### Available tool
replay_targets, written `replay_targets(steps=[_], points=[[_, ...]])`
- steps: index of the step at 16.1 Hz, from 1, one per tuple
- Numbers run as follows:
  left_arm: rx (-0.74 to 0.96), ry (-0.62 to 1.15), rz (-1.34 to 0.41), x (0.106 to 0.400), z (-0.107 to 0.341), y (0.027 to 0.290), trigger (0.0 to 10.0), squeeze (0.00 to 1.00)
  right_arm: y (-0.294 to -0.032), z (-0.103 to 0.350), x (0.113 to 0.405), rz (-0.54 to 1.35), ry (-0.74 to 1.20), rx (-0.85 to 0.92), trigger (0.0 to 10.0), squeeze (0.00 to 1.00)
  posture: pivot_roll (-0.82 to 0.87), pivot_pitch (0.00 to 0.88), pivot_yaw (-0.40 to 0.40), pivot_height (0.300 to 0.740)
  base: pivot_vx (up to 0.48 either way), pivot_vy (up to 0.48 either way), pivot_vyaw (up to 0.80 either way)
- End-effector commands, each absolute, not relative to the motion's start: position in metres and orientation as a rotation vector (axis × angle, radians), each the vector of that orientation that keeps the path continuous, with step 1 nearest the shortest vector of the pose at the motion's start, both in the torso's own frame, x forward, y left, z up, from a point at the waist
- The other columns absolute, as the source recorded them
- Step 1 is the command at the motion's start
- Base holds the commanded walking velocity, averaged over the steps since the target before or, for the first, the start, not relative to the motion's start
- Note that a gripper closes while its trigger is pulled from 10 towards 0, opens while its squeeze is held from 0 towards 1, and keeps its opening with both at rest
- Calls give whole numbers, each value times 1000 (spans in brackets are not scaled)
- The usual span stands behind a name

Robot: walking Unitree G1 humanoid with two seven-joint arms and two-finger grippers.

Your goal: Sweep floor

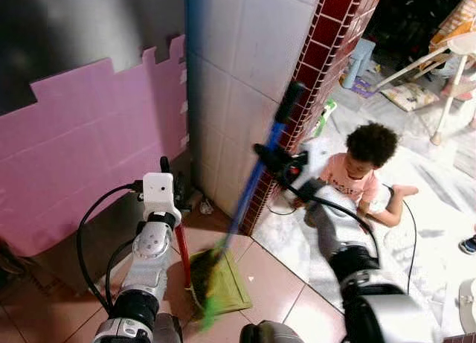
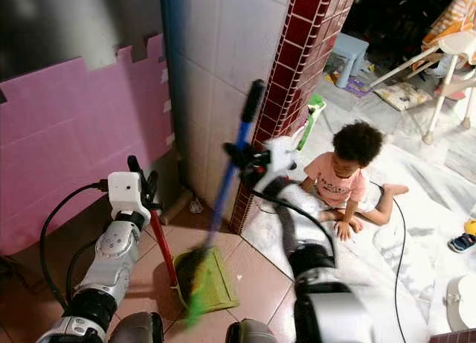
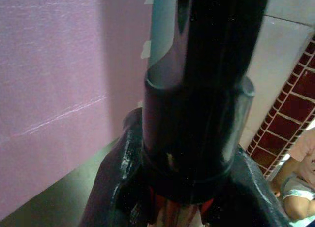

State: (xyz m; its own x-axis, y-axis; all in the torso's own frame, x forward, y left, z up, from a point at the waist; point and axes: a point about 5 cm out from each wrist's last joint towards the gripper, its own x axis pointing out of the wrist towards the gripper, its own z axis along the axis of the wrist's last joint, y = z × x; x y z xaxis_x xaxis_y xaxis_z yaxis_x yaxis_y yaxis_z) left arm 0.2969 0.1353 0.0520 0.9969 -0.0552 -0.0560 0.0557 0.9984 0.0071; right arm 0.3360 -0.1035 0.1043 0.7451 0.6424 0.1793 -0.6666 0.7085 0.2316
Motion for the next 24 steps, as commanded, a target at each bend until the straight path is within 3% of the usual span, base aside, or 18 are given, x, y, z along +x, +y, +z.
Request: replay_targets(steps=[1,8,12,18,24], points=[[28,-4,-93,303,66,131,10000,0,-104,126,343,737,-172,342,10000,0,-111,9,-76,740,0,0,0],[92,2,-113,301,72,157,10000,0,-107,204,355,653,-529,187,10000,0,-59,50,25,740,0,0,0],[107,13,-109,300,72,163,10000,0,-117,216,360,608,-576,107,10000,0,-51,49,28,740,0,0,0],[108,6,-119,296,74,159,10000,0,-132,189,357,594,-499,-116,10000,0,-44,60,1,740,0,0,0],[109,-12,-124,292,77,152,10000,0,-138,134,346,574,-319,-149,10000,0,-35,112,-39,740,0,0,0]])
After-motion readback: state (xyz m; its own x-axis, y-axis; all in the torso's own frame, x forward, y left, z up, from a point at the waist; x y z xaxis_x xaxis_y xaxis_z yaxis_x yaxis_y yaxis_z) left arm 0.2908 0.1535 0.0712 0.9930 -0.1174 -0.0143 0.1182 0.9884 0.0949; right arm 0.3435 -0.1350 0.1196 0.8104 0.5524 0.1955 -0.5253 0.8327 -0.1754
